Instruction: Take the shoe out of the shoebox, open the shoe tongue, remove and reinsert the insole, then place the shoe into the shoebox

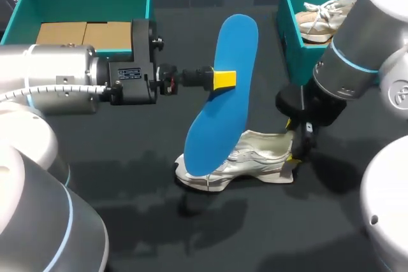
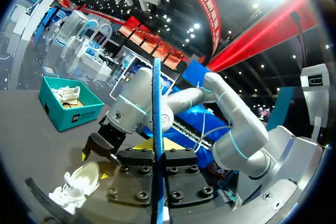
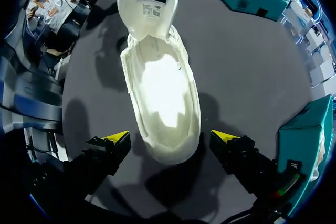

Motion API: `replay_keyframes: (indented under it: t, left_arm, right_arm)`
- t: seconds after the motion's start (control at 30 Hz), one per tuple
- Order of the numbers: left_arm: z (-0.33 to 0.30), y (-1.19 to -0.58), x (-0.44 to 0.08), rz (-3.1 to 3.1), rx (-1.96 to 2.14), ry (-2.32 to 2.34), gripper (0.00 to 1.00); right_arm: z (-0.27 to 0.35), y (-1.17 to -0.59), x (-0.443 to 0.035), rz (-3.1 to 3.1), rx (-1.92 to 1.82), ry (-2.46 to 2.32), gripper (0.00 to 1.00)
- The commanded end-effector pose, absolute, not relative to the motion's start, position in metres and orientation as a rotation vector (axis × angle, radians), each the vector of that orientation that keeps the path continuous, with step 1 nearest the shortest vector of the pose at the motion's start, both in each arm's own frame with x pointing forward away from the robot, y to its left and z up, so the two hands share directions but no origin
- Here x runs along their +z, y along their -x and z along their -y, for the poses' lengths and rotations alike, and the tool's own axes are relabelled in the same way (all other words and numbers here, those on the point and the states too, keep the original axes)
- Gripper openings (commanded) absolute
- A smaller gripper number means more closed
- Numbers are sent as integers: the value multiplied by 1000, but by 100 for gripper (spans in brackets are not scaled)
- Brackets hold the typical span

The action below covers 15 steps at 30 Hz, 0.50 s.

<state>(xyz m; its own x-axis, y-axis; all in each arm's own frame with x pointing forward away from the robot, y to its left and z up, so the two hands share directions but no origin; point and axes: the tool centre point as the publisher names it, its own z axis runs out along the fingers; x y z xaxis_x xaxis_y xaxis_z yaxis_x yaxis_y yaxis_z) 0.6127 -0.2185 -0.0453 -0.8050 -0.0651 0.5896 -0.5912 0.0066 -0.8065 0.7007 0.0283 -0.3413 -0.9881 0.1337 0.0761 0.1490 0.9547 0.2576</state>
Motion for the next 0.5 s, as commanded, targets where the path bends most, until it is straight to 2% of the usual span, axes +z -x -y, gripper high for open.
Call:
replay_keyframes:
  t: [0.03,0.5]
  left_arm:
    - [218,-611,-46,1903,1857,-676,0]
    - [218,-611,-46,1903,1857,-676,0]
  right_arm:
    - [-40,-705,-330,3074,-273,187,100]
    - [-73,-737,-329,3109,-248,59,100]
